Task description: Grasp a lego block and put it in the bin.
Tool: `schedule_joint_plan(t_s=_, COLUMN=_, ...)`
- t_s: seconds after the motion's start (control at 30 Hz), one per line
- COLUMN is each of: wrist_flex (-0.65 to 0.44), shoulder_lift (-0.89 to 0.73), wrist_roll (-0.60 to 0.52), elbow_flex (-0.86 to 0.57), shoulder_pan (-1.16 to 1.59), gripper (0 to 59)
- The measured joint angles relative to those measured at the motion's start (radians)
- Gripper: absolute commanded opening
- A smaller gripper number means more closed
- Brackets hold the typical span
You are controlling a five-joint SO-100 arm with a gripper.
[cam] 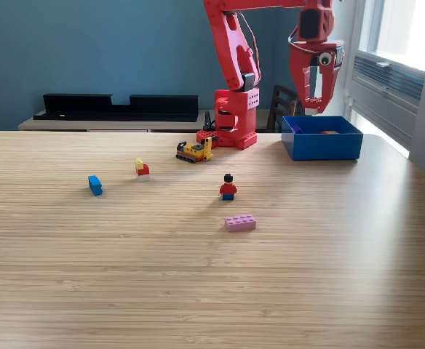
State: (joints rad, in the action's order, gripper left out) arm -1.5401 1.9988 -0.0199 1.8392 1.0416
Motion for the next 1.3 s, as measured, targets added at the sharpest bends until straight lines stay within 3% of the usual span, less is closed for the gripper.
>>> schedule_joint_plan(t_s=0.27, wrist_flex=0.0, shoulder_lift=-0.011, wrist_roll=-0.026, elbow_flex=0.002, shoulder_pan=0.245, gripper=0.0)
schedule_joint_plan(t_s=0.5, wrist_flex=0.0, shoulder_lift=-0.235, wrist_roll=-0.051, elbow_flex=-0.097, shoulder_pan=0.308, gripper=0.1)
schedule_joint_plan(t_s=0.63, wrist_flex=0.0, shoulder_lift=-0.362, wrist_roll=-0.034, elbow_flex=-0.16, shoulder_pan=0.311, gripper=17.8)
schedule_joint_plan(t_s=0.73, wrist_flex=0.0, shoulder_lift=-0.428, wrist_roll=-0.015, elbow_flex=-0.199, shoulder_pan=0.311, gripper=22.0)
schedule_joint_plan(t_s=0.87, wrist_flex=0.0, shoulder_lift=-0.472, wrist_roll=-0.009, elbow_flex=-0.241, shoulder_pan=0.311, gripper=19.5)
schedule_joint_plan(t_s=1.0, wrist_flex=0.0, shoulder_lift=-0.477, wrist_roll=-0.012, elbow_flex=-0.279, shoulder_pan=0.305, gripper=0.1)
schedule_joint_plan(t_s=1.3, wrist_flex=-0.02, shoulder_lift=-0.477, wrist_roll=-0.129, elbow_flex=-0.443, shoulder_pan=-0.057, gripper=0.0)
